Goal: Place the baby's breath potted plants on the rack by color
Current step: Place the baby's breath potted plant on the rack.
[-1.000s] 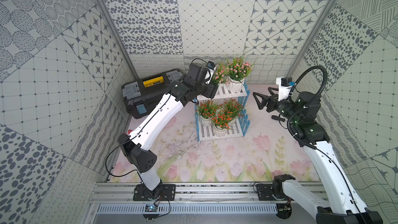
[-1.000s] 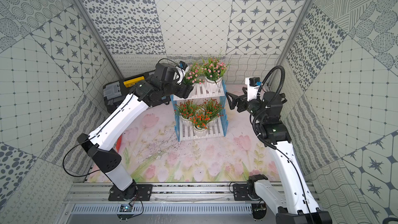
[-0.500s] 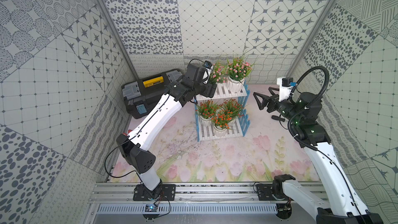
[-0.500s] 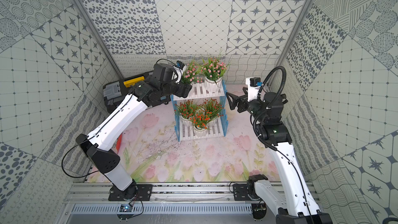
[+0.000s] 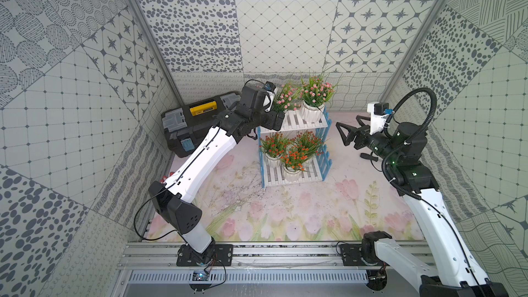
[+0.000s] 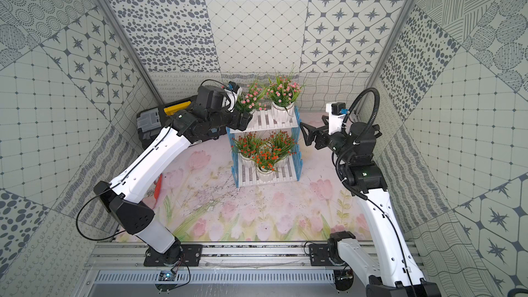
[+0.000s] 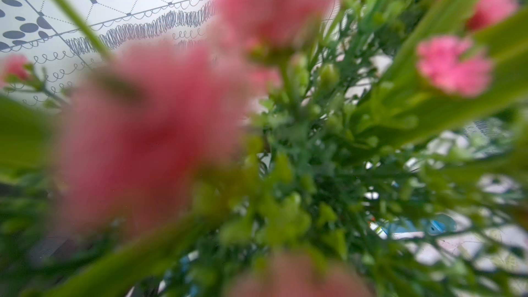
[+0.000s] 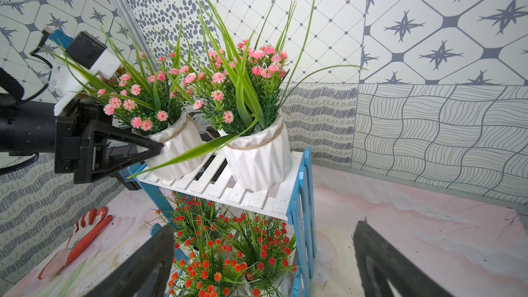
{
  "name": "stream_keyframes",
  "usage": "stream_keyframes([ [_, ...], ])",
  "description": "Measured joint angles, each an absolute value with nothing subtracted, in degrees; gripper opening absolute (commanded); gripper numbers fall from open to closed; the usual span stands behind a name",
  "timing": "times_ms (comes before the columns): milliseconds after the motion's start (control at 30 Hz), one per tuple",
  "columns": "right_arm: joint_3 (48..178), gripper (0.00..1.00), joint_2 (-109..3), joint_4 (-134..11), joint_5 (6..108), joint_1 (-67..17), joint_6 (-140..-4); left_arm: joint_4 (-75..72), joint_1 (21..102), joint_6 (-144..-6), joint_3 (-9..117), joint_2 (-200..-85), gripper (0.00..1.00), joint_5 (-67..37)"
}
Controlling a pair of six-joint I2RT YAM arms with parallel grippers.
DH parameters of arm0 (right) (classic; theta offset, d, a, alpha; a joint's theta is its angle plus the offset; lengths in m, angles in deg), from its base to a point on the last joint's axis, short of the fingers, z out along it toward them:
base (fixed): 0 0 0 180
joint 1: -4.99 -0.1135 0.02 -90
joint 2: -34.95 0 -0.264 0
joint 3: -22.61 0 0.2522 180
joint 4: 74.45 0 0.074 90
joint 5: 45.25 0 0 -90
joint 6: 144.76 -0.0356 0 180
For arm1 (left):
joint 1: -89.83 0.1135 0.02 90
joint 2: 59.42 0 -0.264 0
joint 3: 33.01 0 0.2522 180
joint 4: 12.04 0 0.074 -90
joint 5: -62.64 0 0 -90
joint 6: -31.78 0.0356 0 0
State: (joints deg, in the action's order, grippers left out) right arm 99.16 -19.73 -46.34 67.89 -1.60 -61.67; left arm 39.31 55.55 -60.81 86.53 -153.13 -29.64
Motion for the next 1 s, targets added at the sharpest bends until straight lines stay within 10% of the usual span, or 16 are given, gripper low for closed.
stream_keyframes([
  [1000, 100.25, 0.98, -24.25, -44.22, 68.44, 0.11, -62.46, 22.5, 67.94, -65.97, 60.1, -128.44, 0.98, -5.93],
])
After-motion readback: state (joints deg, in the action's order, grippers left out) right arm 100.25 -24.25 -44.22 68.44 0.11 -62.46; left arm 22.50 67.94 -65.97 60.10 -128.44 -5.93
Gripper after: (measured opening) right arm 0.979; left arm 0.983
